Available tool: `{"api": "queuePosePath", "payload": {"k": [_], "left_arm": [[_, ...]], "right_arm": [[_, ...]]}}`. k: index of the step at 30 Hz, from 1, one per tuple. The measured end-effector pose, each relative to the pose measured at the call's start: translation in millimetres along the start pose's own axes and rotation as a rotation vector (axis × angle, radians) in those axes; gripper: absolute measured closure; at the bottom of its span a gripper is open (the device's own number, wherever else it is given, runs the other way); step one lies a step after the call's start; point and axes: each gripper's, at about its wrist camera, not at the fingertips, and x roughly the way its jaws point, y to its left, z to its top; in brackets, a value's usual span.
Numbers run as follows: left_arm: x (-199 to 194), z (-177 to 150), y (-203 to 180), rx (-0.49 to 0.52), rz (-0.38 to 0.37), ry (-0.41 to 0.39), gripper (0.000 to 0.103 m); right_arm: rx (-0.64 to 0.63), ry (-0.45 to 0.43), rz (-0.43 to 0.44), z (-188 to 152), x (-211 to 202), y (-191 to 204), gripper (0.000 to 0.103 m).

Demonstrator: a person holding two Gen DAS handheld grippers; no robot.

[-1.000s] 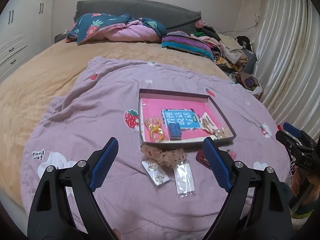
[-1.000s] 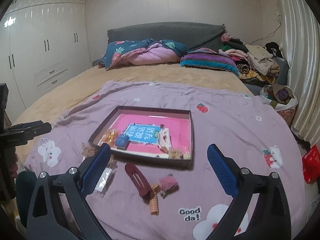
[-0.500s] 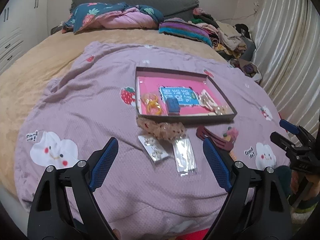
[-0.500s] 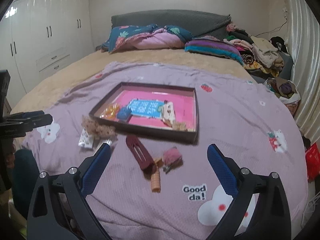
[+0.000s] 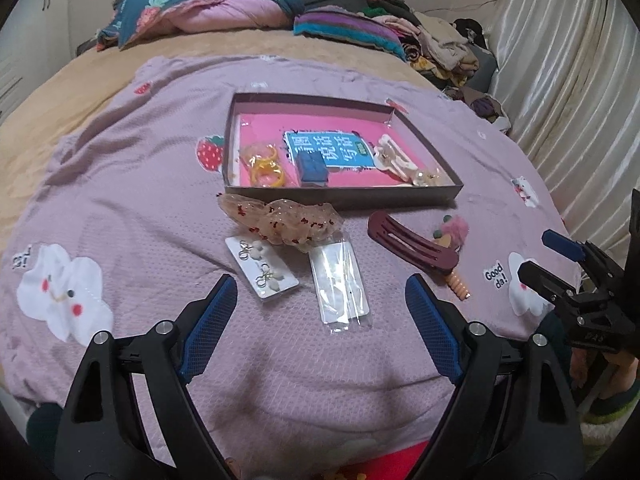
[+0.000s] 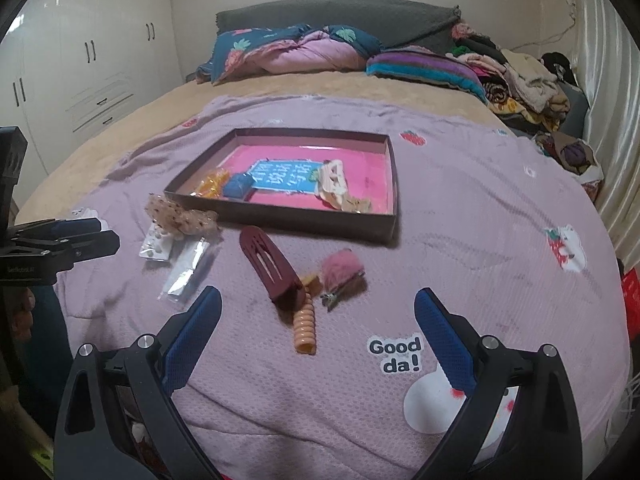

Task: Organize jewelry
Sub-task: 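Grasp the pink pompom clip with the right gripper while the left grasps the lace bow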

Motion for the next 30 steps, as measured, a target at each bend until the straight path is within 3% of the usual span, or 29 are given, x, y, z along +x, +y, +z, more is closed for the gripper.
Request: {"api": "queuePosePath", "payload": {"k": [8, 11, 16, 22, 25, 30], "left_arm": [[35.4, 17.8, 6.4, -0.040, -0.003, 0.033, 0.043], [47.0, 26.6, 11.8, -0.066, -0.008, 0.044, 0.045], [62.9, 36.2, 22.2, -0.120, -0.021, 0.063, 0.045], [71.9, 42.3, 27.9, -0.165, -0.034, 0.068, 0.045], [76.6, 44.3, 31.4, -0.182, -0.030, 0.070, 0.046], [82.6, 46.9, 36.6, -0.197, -0.011, 0.071, 0.069]], "right_arm": [[0.087, 0.065, 0.013, -1.6, 34.3, -23.3, 0.008], [0.122, 0.096, 0.026, 1.1, 50.4, -31.2, 0.017], [0.226, 0.174, 0.074, 2.7, 81.9, -45.8, 0.041], [0.345, 0.225, 0.138, 3.2, 108.2, -56.5, 0.054], [0.332, 0.221, 0.138, 7.2, 114.6, -53.8, 0.070], [0.307, 0.187, 0.134, 9.2, 114.2, -50.8, 0.075]]}}
